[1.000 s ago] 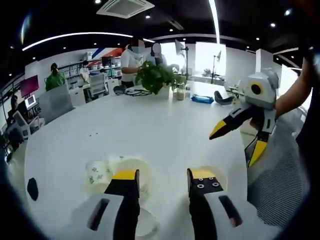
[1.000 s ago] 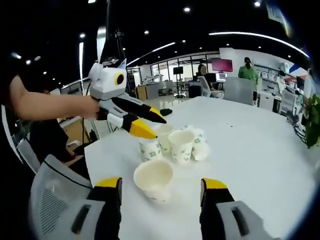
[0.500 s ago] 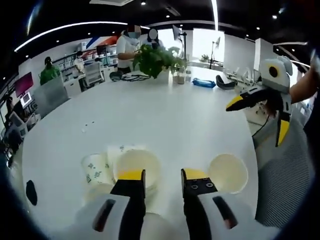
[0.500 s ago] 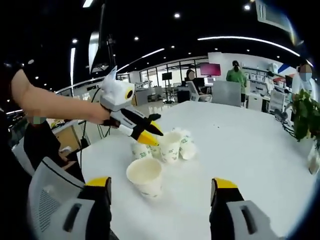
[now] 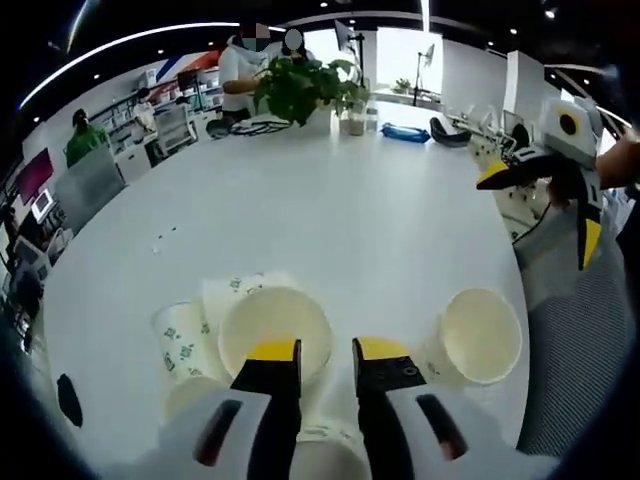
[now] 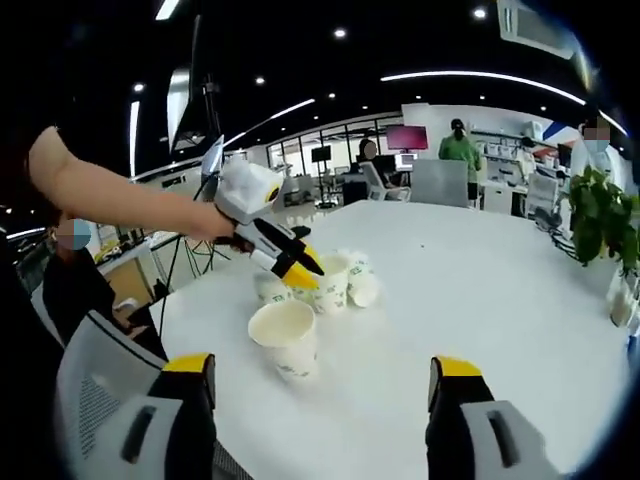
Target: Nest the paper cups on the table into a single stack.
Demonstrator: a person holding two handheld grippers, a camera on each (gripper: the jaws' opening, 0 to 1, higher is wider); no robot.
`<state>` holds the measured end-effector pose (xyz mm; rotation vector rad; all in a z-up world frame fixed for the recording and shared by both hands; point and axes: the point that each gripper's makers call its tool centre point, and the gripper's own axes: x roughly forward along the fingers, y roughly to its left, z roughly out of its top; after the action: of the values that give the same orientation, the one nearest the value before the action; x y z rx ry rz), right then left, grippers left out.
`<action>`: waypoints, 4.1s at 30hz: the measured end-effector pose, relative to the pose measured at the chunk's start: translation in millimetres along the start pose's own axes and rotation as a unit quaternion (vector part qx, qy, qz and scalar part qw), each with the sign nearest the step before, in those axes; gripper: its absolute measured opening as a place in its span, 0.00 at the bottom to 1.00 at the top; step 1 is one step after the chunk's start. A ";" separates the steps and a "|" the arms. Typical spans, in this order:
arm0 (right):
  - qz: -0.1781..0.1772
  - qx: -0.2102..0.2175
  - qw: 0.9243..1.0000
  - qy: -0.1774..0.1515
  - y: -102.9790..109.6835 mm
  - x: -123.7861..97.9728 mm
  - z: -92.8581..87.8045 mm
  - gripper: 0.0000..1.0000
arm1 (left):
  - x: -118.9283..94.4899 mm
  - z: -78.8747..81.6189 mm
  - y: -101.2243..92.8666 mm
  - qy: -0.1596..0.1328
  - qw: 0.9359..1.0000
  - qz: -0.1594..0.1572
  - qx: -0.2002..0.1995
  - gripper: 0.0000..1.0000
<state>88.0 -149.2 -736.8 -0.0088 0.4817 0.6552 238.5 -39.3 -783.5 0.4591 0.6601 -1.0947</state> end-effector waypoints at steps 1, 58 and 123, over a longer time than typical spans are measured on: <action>-0.001 0.001 1.000 0.001 0.0 -0.8 -1.0 0.88 | 1.4 -0.3 0.0 0.003 1.000 -0.001 0.003 0.18; -0.003 0.003 1.000 -0.006 -3.2 -3.2 -6.7 0.88 | -65.8 44.3 -49.7 -0.043 0.996 -0.005 0.081 0.00; 0.003 0.006 1.000 0.010 -1.2 -3.0 -13.9 0.83 | -42.2 21.4 -136.7 0.016 0.992 -0.081 0.099 0.00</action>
<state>80.6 -154.1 -748.1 -0.0028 0.5039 0.6587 106.0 -79.5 -741.8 0.6031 0.6276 -1.3155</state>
